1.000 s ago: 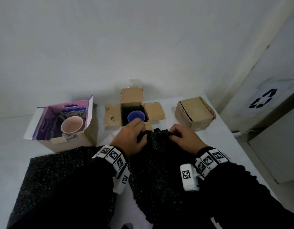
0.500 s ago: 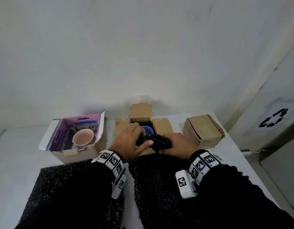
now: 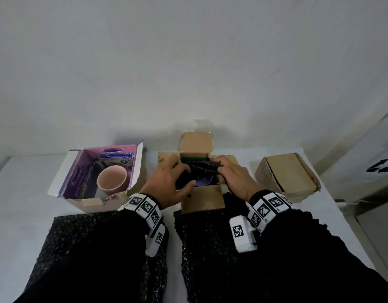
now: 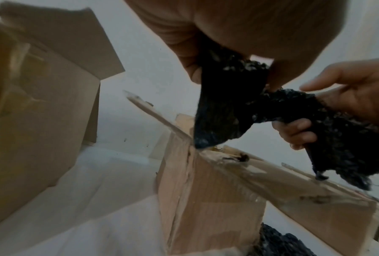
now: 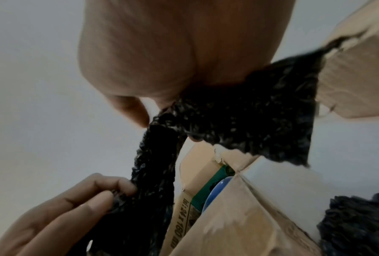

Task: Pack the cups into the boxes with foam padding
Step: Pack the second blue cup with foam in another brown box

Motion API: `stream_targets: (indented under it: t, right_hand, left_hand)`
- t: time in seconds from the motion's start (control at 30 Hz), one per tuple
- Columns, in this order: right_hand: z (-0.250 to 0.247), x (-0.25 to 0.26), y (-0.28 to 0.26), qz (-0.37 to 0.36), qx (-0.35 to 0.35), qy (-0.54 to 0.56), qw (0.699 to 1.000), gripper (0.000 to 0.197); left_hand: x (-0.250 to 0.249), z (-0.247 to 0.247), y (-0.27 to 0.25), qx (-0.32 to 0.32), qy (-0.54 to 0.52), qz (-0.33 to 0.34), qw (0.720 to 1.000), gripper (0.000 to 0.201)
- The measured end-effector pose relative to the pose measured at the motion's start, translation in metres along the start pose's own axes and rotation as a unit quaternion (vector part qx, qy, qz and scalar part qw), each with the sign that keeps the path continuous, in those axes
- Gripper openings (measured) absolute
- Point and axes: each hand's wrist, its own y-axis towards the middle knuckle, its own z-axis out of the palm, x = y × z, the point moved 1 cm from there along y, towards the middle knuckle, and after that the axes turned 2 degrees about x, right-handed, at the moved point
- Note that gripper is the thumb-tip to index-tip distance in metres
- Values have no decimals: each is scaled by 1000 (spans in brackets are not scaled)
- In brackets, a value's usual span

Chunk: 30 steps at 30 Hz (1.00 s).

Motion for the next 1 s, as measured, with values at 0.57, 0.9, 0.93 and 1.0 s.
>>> stream_targets:
  t: [0.57, 0.9, 0.93, 1.0]
  right_hand:
    - [25, 2, 54, -21, 168, -379, 910, 22]
    - [25, -2, 54, -4, -5, -440, 898, 34]
    - [24, -4, 52, 11, -5, -410, 912, 39]
    - [18, -6, 47, 44, 24, -309, 950, 41]
  left_hand:
    - [19, 27, 33, 268, 169, -6, 948, 39]
    - [18, 28, 39, 273, 240, -34, 931, 29]
    - [18, 29, 39, 275, 241, -21, 930, 27]
    - [20, 31, 40, 279, 240, -4, 930, 27]
